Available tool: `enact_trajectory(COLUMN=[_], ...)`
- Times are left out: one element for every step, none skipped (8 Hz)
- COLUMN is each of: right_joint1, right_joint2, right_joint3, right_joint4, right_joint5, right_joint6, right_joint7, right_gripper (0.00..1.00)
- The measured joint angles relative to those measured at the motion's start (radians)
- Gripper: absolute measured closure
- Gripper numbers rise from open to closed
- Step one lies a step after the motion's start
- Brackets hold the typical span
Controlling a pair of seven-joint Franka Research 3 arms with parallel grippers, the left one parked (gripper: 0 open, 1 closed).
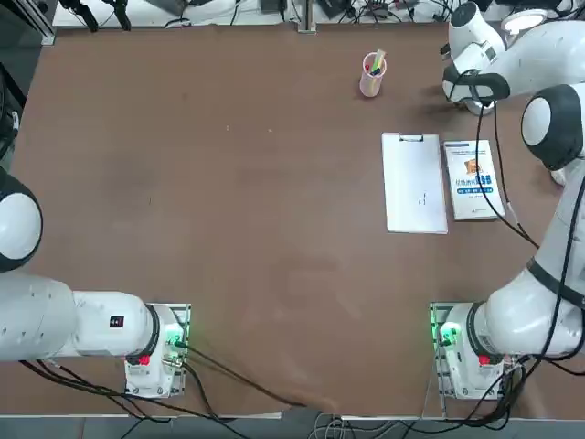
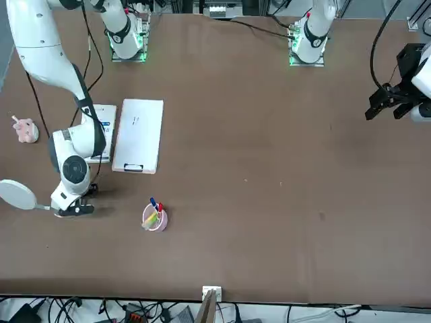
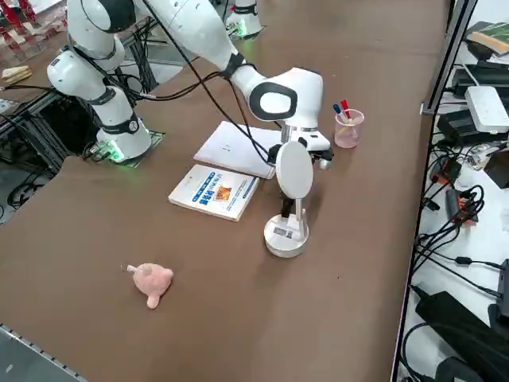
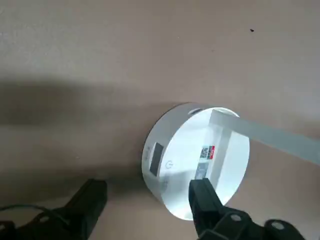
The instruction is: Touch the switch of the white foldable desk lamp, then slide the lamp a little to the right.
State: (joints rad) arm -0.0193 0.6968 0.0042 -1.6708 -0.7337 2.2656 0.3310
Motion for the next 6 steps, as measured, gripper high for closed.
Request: enact_trajectory(right_joint1=[0.0, 0.0, 0.0, 0.0, -0.001, -0.002], right_joint2=[0.004, 0.008, 0.011, 0.015, 0.017, 0.017], right_joint3=[0.0, 0.0, 0.0, 0.0, 0.0, 0.0], right_joint4=[0.005, 0.005, 0.006, 0.007, 0.008, 0.009], right_joint5=[0.0, 0.0, 0.0, 0.0, 0.0, 0.0], right_joint6=[0.0, 0.001, 0.005, 0.01, 0.013, 0.014], right_joint7=[0.0, 0.0, 0.0, 0.0, 0.0, 0.0], right_gripper=[0.0, 0.0, 0.0, 0.0, 0.0, 0.0])
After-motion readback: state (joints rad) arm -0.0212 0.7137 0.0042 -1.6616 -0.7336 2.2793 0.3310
